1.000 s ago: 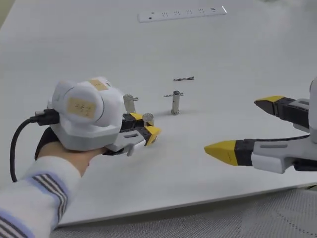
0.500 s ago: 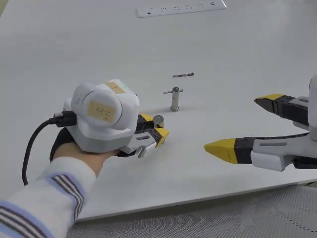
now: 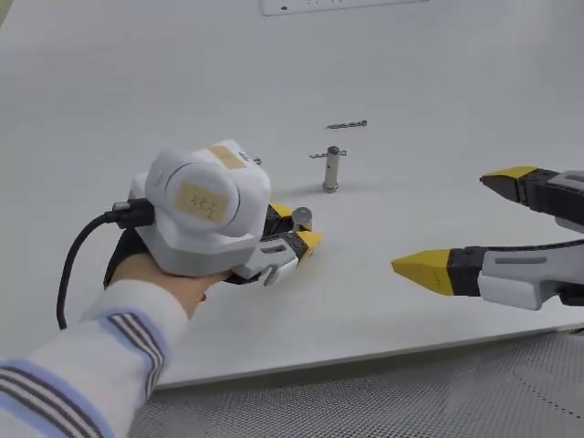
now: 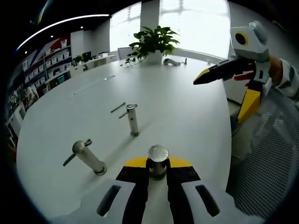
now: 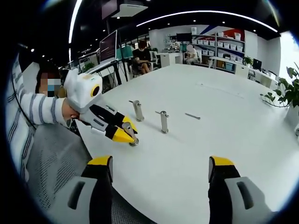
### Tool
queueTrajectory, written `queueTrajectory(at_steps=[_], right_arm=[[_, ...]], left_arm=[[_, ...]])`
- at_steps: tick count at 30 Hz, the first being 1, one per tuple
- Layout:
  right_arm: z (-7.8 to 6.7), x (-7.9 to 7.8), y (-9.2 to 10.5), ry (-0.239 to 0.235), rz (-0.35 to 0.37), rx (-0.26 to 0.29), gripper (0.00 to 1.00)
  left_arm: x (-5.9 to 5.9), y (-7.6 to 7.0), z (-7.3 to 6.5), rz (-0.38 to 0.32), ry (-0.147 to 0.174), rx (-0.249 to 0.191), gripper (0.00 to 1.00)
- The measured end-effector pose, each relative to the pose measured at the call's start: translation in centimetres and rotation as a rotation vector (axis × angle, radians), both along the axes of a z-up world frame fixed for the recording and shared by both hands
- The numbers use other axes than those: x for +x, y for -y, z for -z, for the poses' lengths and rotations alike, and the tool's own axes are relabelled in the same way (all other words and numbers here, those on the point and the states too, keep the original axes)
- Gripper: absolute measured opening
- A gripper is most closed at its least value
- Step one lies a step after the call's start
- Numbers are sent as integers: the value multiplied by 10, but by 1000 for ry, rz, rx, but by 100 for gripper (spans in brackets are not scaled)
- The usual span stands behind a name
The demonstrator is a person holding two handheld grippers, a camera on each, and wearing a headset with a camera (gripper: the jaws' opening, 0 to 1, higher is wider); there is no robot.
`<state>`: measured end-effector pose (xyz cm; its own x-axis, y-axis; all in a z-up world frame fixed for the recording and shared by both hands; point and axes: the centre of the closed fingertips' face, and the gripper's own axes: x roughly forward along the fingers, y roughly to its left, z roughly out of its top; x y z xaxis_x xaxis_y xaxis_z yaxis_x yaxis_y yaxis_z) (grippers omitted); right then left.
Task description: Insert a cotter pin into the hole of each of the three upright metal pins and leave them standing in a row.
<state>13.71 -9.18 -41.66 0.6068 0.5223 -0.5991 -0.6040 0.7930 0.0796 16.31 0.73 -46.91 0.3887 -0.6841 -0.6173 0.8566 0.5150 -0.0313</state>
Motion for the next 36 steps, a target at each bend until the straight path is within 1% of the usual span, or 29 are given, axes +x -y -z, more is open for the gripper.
queueTrajectory(at_steps=[2, 4, 5, 6, 7, 8, 9, 10, 12, 13, 14, 15, 16, 17, 18, 19, 21, 23, 24, 25, 26, 28, 30, 31, 34, 36], right_arm=[[-2, 1, -1, 5, -2, 3, 83], [-3, 2, -2, 7, -6, 0, 83], [-2, 2, -2, 7, -7, -1, 82], [-3, 2, -2, 7, -9, -2, 82], [-3, 3, -3, 8, -11, 1, 82], [-4, 3, -3, 9, -12, 4, 82], [-5, 3, -4, 12, -12, 6, 82], [-7, 4, -4, 15, -14, 7, 82], [-9, 5, -5, 18, -20, 5, 81], [-10, 6, -5, 22, -23, 1, 81], [-11, 6, -5, 24, -26, -1, 81], [-11, 7, -5, 24, -28, 0, 81], [-13, 8, -5, 26, -29, 11, 81], [-15, 8, -5, 26, -29, 19, 80], [-16, 9, -6, 28, -29, 23, 80], [-16, 10, -6, 30, -29, 23, 80], [-17, 11, -5, 29, -33, 25, 80], [-21, 11, -7, 32, -32, 42, 79], [-22, 12, -7, 33, -32, 45, 79], [-24, 13, -7, 36, -32, 49, 79], [-25, 15, -5, 39, -31, 49, 78], [-27, 17, -3, 43, -29, 43, 78], [-28, 21, 1, 41, -24, 34, 77], [-29, 24, 3, 42, -25, 31, 76], [-33, 30, 7, 50, -34, 18, 72], [-34, 34, 10, 55, -55, -17, 70]], left_arm=[[-1, 0, 0, 4, -5, 10, 10], [-1, -1, 0, 7, -11, 9, 10], [-2, -2, -2, 7, -20, 3, 10], [-2, -3, -3, 2, -32, -6, 10], [-2, -3, -6, -2, -45, -25, 11], [-2, -3, -9, -5, -49, -44, 11], [-1, -4, -15, -10, -44, -71, 13], [-2, -4, -19, -11, -46, -90, 17], [-1, -6, -28, -28, -61, -145, 25], [-2, -6, -34, -17, -58, -172, 32], [-1, -6, -43, -7, -33, -199, 37], [-2, -7, -46, -8, -29, -204, 42], [-4, -9, -50, -4, -31, -211, 50], [-5, -11, -52, -1, -33, -212, 55], [-8, -12, -54, 7, -28, -209, 59], [-10, -14, -55, 14, -28, -199, 64], [-13, -19, -53, 8, -27, -183, 71], [-14, -27, -50, -9, -8, -163, 77], [-14, -28, -49, -11, -10, -162, 80], [-17, -32, -46, -26, -28, -161, 83], [-18, -35, -43, -44, -37, -166, 85], [-22, -39, -41, -54, -51, -169, 91], [-26, -43, -38, -70, -64, -170, 93], [-28, -47, -34, -82, -82, -160, 94], [-33, -50, -29, -81, -93, -149, 98], [-36, -50, -32, -83, -101, -162, 98]])
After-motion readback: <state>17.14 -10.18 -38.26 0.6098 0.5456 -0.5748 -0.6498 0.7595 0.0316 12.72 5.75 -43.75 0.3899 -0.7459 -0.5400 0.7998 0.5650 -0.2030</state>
